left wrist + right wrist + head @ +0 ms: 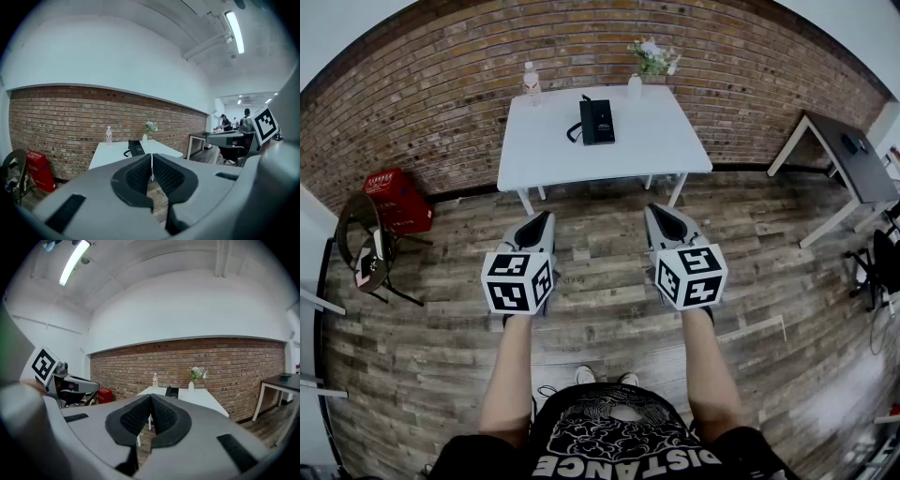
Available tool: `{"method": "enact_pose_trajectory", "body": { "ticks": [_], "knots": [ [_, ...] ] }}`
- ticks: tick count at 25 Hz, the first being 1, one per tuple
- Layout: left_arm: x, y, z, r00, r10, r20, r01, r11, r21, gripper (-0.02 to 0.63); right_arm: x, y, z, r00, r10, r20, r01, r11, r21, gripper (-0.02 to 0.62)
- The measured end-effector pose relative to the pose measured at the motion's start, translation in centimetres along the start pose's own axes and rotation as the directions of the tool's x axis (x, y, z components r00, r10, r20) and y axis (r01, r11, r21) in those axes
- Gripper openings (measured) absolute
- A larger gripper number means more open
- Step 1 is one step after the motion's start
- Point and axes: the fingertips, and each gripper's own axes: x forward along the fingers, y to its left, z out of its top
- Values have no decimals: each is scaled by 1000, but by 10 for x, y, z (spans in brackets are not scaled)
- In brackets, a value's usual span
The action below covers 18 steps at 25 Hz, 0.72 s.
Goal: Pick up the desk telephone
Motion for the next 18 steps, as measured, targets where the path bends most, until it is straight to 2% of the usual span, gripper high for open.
{"method": "enact_pose_trajectory", "body": {
  "ticks": [5,18],
  "knots": [
    [-7,19,1,1000,-1,10,1,1000,-13,14,7,12,1,1000,-18,1,18,1000,-6,2],
    [14,50,-7,997,-75,3,75,996,-41,20,39,36,-2,999,-49,-14,49,999,-8,5]
  ]
}}
